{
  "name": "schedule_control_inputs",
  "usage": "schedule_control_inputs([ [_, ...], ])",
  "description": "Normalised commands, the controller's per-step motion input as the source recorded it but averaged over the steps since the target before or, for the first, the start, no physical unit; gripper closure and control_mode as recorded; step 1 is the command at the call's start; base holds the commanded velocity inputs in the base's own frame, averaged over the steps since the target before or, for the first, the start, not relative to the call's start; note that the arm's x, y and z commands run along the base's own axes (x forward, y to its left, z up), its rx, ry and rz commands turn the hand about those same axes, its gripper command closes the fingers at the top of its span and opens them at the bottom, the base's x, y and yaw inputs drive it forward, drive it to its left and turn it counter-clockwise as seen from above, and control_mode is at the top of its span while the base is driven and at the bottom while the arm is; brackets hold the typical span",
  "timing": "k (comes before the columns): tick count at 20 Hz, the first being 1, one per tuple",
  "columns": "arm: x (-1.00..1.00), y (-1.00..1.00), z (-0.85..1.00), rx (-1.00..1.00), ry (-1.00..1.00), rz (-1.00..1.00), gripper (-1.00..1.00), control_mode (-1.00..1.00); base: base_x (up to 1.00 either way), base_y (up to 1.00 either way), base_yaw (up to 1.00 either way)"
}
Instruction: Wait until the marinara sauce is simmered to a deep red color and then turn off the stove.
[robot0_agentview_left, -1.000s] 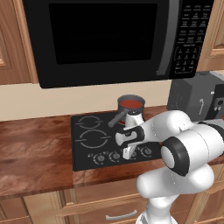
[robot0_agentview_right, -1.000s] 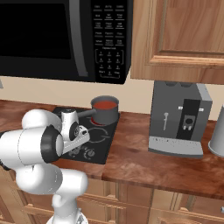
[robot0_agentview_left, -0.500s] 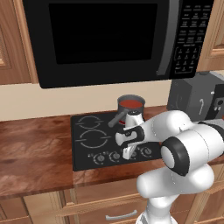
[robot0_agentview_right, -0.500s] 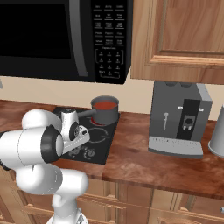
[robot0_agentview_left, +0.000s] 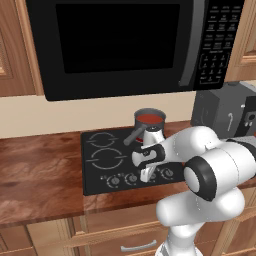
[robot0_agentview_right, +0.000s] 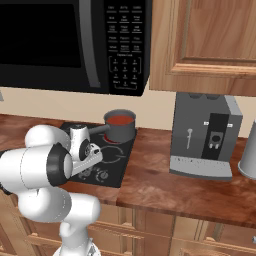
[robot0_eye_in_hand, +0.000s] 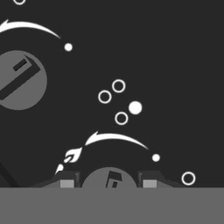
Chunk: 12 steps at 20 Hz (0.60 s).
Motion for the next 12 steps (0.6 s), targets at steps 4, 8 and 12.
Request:
schedule_control_inputs([
  [4,0.0,0.0,0.0,0.0,0.0,0.0,1.0,-1.0,0.0,0.0,0.0],
  [8,0.0,0.0,0.0,0.0,0.0,0.0,1.0,-1.0,0.0,0.0,0.0],
  [12,0.0,0.0,0.0,0.0,0.0,0.0,1.0,-1.0,0.0,0.0,0.0],
])
